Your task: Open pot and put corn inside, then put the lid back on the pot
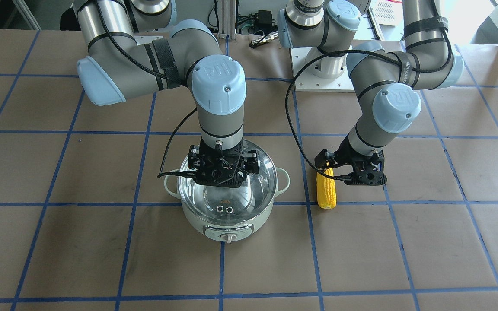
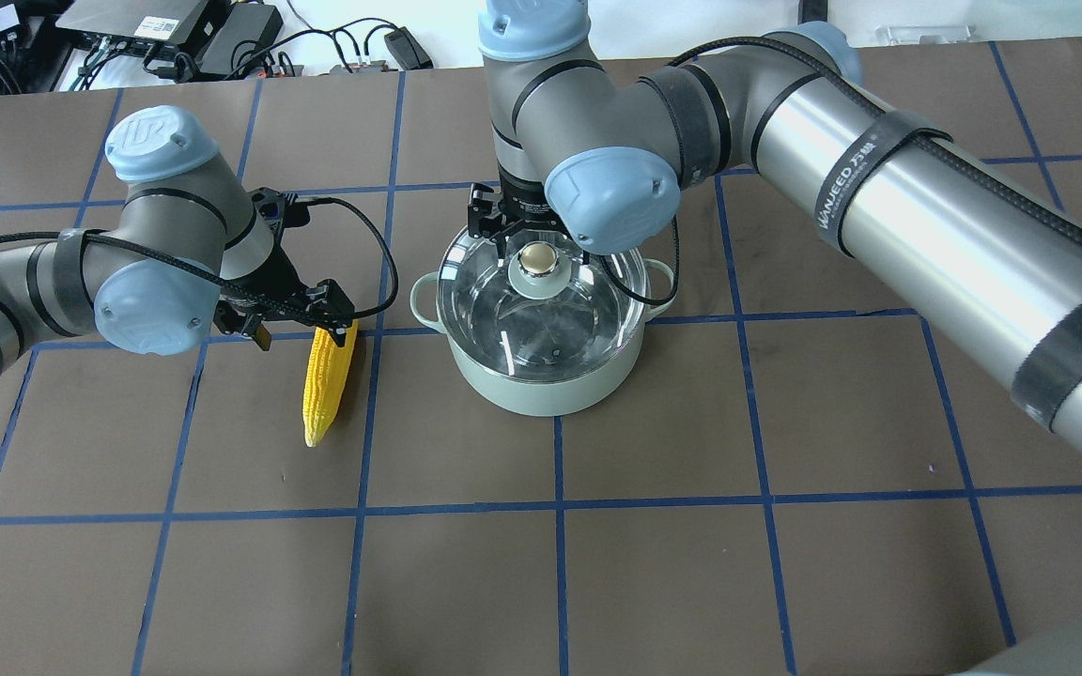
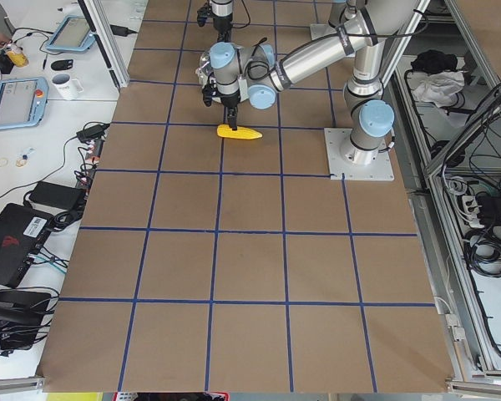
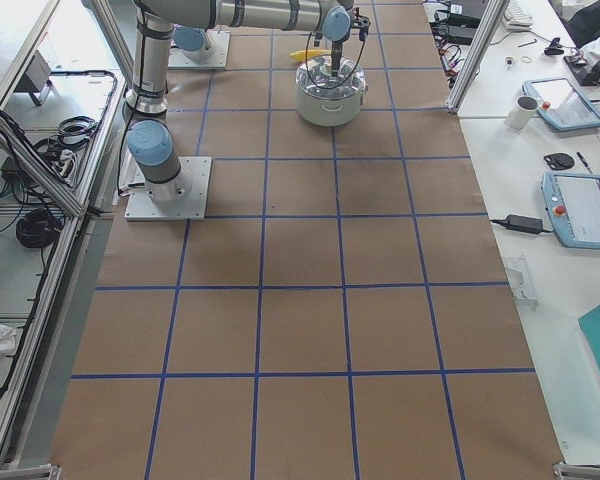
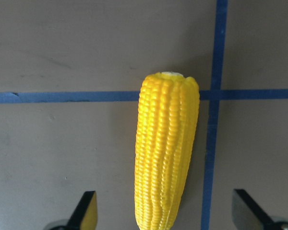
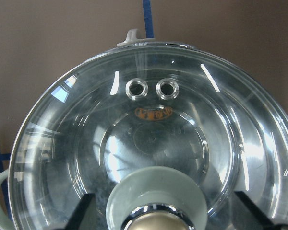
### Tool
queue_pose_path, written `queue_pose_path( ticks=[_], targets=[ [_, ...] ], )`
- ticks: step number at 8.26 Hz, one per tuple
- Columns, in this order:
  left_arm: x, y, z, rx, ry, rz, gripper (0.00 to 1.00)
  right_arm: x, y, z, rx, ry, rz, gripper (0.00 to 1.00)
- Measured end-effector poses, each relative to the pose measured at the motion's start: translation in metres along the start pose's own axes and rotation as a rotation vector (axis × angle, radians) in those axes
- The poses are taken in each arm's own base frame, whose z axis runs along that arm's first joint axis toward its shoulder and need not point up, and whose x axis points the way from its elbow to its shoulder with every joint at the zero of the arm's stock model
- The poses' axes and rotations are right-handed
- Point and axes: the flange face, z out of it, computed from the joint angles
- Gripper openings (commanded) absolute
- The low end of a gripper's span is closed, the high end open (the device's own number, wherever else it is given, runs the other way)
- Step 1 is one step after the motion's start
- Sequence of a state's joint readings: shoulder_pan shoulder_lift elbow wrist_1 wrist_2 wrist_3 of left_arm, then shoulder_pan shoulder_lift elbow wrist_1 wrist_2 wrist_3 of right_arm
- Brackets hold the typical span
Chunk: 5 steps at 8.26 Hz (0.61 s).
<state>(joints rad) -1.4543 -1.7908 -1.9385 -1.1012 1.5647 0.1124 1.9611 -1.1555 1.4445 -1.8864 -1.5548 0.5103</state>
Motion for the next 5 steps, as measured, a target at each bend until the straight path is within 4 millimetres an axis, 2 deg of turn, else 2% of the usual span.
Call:
queue_pose_path(
  ticks=[1,3,5],
  targets=[
    [0.0,-0.003,0.009,-0.01,0.006,0.003,1.0,-0.001,0.0,-0.001,0.0,-0.003,0.013,0.75],
    [0.0,-0.01,0.023,-0.008,0.011,0.013,1.0,-0.004,0.003,-0.001,-0.002,-0.004,0.029,0.7],
    [-0.001,-0.016,0.041,-0.002,0.009,0.022,1.0,-0.006,0.005,-0.001,-0.003,0.001,0.035,0.51]
  ],
)
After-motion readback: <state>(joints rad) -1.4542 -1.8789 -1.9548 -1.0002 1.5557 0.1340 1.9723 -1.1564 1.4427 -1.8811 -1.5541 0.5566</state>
